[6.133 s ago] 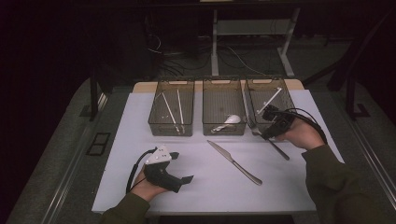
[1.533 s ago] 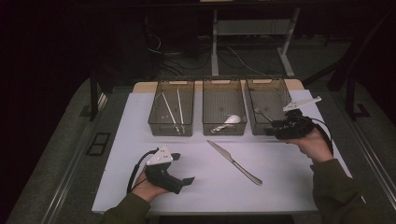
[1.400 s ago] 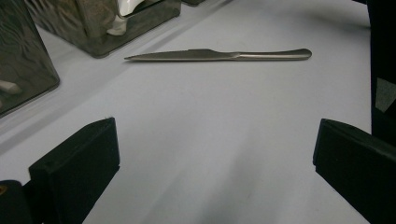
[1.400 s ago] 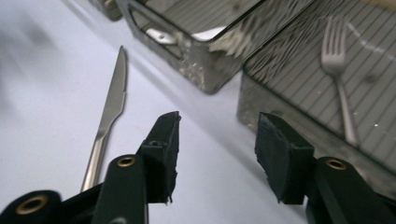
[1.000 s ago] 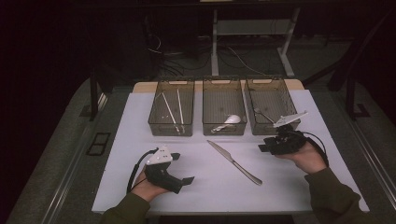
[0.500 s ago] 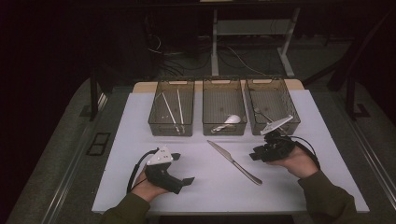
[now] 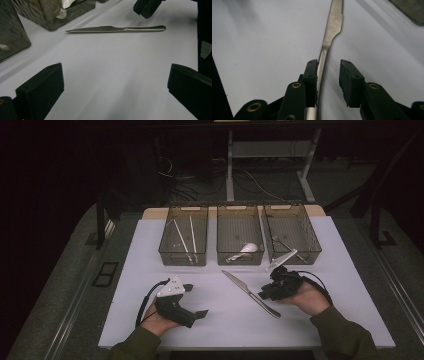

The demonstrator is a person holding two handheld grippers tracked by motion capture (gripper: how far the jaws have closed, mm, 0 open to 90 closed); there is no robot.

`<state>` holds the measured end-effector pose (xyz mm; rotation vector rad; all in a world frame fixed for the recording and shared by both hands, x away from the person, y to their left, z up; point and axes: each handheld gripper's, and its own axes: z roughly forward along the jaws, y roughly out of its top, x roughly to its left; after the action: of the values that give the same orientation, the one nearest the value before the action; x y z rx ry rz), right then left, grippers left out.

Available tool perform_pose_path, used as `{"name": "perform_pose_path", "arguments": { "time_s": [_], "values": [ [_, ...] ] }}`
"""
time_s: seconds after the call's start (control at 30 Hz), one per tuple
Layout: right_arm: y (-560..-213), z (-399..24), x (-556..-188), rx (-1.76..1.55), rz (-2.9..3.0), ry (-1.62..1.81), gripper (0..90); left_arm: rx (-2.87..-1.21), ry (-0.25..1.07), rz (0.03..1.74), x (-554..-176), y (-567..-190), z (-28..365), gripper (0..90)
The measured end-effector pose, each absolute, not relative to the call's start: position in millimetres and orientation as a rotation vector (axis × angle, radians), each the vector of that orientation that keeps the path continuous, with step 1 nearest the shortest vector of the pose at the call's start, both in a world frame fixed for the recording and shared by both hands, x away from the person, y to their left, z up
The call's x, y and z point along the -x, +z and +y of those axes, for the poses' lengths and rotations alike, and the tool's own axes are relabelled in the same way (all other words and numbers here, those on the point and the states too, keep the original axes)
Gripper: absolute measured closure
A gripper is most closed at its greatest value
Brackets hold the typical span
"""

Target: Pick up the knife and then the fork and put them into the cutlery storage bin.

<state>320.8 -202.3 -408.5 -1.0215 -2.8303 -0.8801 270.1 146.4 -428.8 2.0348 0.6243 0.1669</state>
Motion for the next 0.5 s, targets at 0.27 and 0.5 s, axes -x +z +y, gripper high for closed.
{"name": "perform_pose_path", "arguments": {
  "time_s": [0.27, 0.5],
  "values": [
    [-417, -186, -320, 0.993, -2.859, -0.816, 68.9, -2.036, 0.167, 0.623, -270, -429, 146, 0.0],
    [-423, -178, -321, 0.991, -2.879, -0.771, 70.3, -2.039, 0.167, 0.621, -270, -428, 146, 0.0]
  ]
}}
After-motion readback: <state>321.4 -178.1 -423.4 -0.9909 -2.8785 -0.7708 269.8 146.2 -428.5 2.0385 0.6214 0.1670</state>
